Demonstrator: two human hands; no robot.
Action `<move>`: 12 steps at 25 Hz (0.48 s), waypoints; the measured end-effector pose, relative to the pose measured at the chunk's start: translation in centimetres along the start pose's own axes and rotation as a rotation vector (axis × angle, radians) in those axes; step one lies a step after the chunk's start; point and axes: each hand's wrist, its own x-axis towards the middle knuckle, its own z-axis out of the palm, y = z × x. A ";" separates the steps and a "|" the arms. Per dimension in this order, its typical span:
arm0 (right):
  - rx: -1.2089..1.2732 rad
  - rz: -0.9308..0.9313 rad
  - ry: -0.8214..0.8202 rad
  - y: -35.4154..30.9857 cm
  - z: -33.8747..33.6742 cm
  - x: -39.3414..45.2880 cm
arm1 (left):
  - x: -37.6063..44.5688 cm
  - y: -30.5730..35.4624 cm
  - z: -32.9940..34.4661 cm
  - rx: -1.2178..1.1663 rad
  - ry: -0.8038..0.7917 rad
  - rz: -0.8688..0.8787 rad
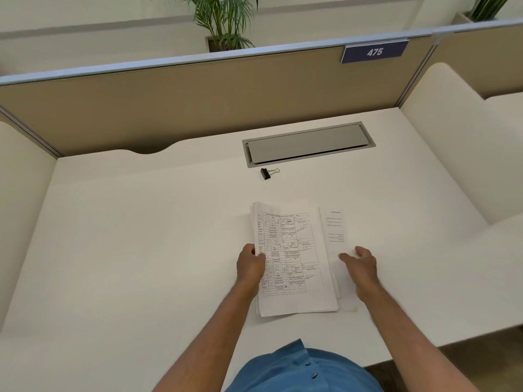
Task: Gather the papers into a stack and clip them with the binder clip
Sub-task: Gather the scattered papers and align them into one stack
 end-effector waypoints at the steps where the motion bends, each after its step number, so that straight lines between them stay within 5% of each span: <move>1: 0.015 0.009 -0.033 -0.1 0.4 0.1 | -0.1 -0.1 0.0 0.002 -0.006 0.007; 12: 0.023 0.075 -0.191 0.1 3.4 0.0 | -0.3 -0.6 -0.3 0.004 -0.060 0.066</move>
